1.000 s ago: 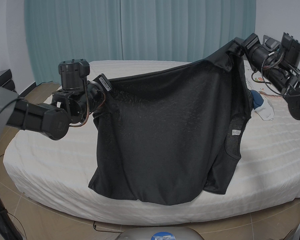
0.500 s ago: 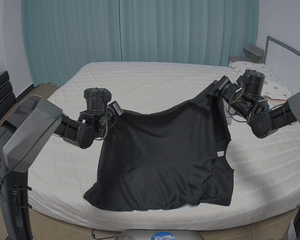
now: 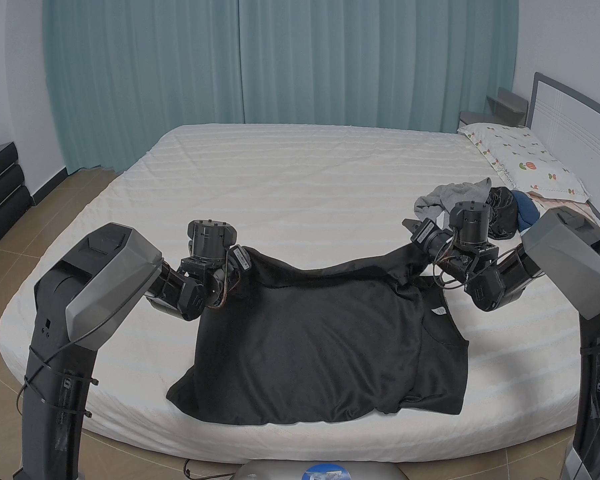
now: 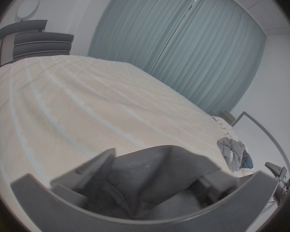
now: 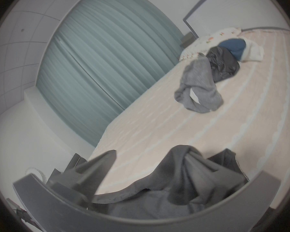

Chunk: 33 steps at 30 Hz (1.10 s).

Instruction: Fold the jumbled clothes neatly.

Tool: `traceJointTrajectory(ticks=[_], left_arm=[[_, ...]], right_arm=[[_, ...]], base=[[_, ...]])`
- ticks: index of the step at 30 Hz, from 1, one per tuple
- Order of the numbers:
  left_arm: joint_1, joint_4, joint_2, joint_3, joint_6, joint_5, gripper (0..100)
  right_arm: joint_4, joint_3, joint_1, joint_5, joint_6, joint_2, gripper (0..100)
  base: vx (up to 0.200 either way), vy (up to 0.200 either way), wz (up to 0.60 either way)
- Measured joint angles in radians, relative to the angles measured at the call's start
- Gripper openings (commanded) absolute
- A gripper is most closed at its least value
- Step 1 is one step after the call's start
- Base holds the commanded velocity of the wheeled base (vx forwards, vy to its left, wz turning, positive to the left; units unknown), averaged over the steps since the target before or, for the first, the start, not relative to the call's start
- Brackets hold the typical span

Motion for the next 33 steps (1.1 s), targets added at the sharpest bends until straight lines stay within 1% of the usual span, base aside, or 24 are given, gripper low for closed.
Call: traceJointTrajectory(ticks=[5, 7, 11, 13, 17, 20, 23, 25, 27, 30, 33], left_arm=[[0.016, 0.011, 0.021, -0.003, -0.007, -0.003, 100], [0.029, 0.032, 0.023, -0.003, -0.026, -0.004, 100], [0.06, 0.129, 0.015, -0.006, -0.086, -0.016, 100], [0.072, 0.179, 0.009, -0.009, -0.095, -0.027, 100], [0.093, 0.271, -0.003, -0.006, -0.094, -0.049, 100], [0.109, 0.3, -0.023, 0.014, -0.093, -0.097, 100], [0.115, 0.31, -0.054, 0.065, -0.086, -0.164, 100], [0.116, 0.31, -0.084, 0.111, -0.073, -0.205, 100], [0.119, 0.31, -0.105, 0.137, -0.064, -0.218, 100], [0.129, 0.31, -0.137, 0.162, -0.057, -0.228, 100], [0.14, 0.309, -0.163, 0.182, -0.056, -0.229, 100]], right_arm=[[0.005, -0.034, -0.024, 0.004, 0.071, 0.055, 100], [0.005, -0.056, -0.039, 0.0, 0.098, 0.069, 100], [0.015, -0.074, -0.063, -0.002, 0.136, 0.083, 100], [0.036, -0.078, -0.071, -0.002, 0.141, 0.085, 100], [0.134, -0.078, -0.079, 0.004, 0.143, 0.087, 100], [0.189, -0.074, -0.086, 0.01, 0.139, 0.086, 100], [0.215, -0.07, -0.091, 0.016, 0.136, 0.082, 100], [0.226, -0.061, -0.096, 0.039, 0.134, 0.071, 100], [0.228, -0.042, -0.101, 0.072, 0.134, 0.054, 100], [0.224, 0.004, -0.109, 0.115, 0.13, 0.017, 100], [0.207, 0.043, -0.116, 0.132, 0.12, -0.021, 100]], base=[[0.0, 0.0, 0.0], [0.0, 0.0, 0.0], [0.0, 0.0, 0.0], [0.0, 0.0, 0.0], [0.0, 0.0, 0.0], [0.0, 0.0, 0.0], [0.0, 0.0, 0.0], [0.0, 0.0, 0.0], [0.0, 0.0, 0.0], [0.0, 0.0, 0.0], [0.0, 0.0, 0.0]])
